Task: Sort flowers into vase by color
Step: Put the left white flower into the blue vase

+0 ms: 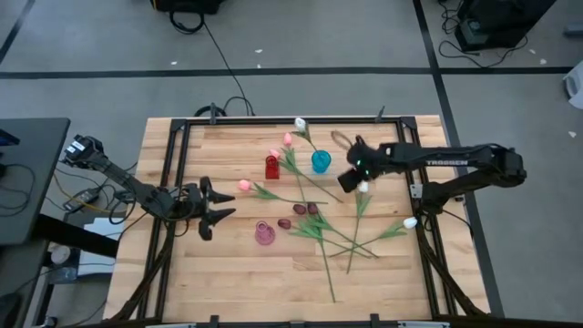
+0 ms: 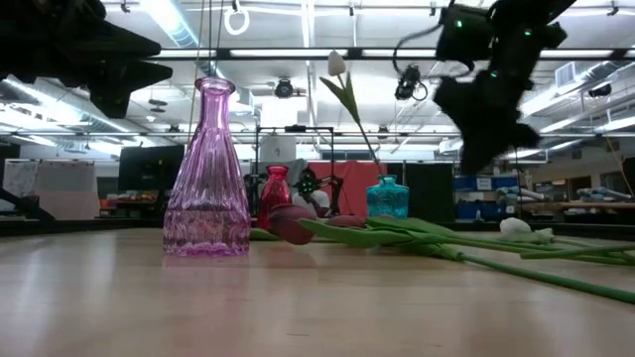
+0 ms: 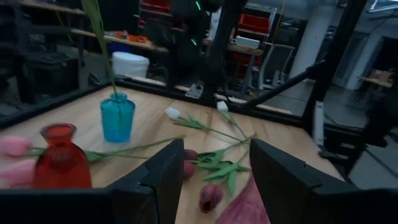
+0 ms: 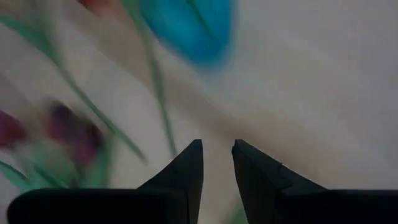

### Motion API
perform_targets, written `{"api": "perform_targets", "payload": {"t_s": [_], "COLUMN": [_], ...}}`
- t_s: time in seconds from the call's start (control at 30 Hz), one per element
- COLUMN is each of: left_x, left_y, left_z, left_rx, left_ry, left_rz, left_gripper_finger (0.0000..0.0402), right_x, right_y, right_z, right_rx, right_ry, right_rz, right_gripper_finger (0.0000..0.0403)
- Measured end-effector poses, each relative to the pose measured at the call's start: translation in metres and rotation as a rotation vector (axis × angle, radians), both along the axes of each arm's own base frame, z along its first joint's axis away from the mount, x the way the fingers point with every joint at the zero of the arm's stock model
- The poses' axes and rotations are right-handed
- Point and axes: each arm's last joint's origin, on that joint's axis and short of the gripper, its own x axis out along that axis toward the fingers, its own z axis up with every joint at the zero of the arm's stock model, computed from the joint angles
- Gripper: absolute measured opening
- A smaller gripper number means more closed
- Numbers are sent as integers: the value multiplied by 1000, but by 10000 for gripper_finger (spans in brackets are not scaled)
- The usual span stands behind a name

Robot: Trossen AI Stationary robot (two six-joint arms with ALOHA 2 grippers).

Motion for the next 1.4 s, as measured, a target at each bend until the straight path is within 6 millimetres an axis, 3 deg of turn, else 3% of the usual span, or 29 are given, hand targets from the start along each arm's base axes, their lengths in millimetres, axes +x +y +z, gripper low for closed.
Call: {"api": "perform_targets", "payload": {"t_s": [0.13, 0.33, 0.5, 0.8, 1.4], "left_x": [0, -1, -1, -1, -1], "left_y": [1, 3, 3, 3, 3], "left_z": [1, 4, 7, 8, 8], "left_rx": [23, 45, 69, 74, 74], "left_ry": [-4, -25, -42, -47, -45], "left_rz": [45, 93, 102, 103, 102], "left_gripper_finger": [188, 188, 188, 188, 188], "right_x": [-2, 9, 16, 23, 26], "right_y": [23, 58, 76, 79, 78], "right_z": [-15, -31, -48, -68, -63], "right_rx": [157, 324, 333, 328, 329], "right_ry": [166, 225, 301, 372, 311], "right_rz": [-56, -94, -86, -126, -160], "right_gripper_finger": [101, 101, 114, 161, 139]}}
